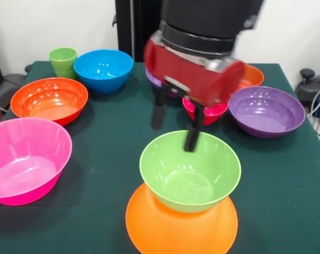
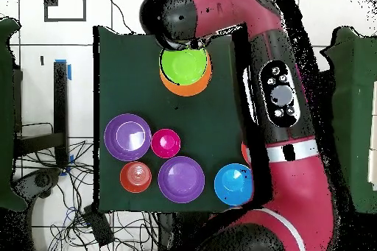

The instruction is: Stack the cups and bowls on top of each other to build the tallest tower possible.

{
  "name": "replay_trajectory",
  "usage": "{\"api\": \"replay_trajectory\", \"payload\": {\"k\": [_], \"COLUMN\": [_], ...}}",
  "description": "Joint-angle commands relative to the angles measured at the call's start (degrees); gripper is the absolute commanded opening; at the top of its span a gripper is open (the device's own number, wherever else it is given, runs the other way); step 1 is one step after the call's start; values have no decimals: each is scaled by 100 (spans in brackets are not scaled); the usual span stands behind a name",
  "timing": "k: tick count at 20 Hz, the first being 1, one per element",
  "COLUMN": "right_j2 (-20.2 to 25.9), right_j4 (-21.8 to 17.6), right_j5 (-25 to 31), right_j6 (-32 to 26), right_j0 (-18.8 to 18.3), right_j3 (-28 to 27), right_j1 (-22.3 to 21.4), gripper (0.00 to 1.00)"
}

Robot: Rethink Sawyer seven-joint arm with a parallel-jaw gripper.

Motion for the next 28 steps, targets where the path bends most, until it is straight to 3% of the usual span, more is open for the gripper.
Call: {"api": "replay_trajectory", "payload": {"k": [1, 16, 28], "right_j2": [-705, -652, -498], "right_j4": [-31, -448, -220], "right_j5": [-436, -923, -1022], "right_j6": [-1170, -3419, -5558], "right_j0": [-177, -535, -709], "right_j3": [866, 82, -593], "right_j1": [-209, 400, 950], "gripper": [100, 100, 100]}}
